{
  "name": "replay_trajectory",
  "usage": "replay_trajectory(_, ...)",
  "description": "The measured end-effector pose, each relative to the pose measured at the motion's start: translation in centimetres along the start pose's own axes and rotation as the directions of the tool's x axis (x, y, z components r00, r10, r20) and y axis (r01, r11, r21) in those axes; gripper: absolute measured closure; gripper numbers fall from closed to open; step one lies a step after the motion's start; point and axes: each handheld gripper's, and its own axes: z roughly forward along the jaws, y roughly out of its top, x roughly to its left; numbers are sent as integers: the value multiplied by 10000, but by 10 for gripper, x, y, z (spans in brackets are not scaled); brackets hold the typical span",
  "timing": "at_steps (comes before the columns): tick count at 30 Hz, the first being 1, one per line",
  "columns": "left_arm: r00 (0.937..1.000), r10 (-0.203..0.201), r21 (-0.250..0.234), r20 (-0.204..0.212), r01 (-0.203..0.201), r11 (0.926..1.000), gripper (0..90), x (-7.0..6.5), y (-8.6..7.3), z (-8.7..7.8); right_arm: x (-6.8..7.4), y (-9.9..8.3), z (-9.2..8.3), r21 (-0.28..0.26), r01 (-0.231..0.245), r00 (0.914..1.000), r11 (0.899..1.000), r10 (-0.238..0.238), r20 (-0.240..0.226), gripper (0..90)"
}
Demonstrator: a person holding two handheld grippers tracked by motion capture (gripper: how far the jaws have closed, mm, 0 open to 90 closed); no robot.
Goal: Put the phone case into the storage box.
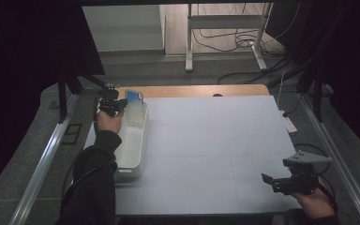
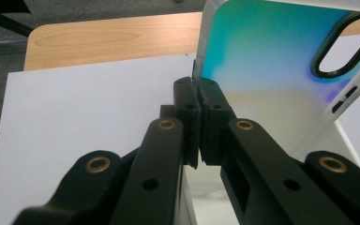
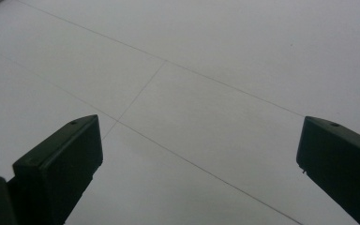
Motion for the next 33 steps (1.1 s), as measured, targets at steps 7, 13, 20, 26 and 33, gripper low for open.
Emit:
replay_trajectory(7,9999,141,70,39,-141,9999,830,0,0,2,0,0,0,35,3,10000,10000,-3,-18,4)
replay_trajectory(13,9998,0,-55,216,1,10000,790,2,0,0,0,0,0,46,-2,10000,10000,2,-27,3)
replay_trajectory(20,9990,96,-188,429,-88,9998,714,1,1,-4,0,0,1,51,-4,10000,10000,4,-20,4)
replay_trajectory(26,9977,249,-254,630,-233,9994,634,1,0,-8,0,0,1,49,3,10000,10000,-2,-16,3)
replay_trajectory(33,9965,370,-263,747,-352,9990,566,0,0,-12,0,0,0,38,-9,10000,10000,9,-16,4)
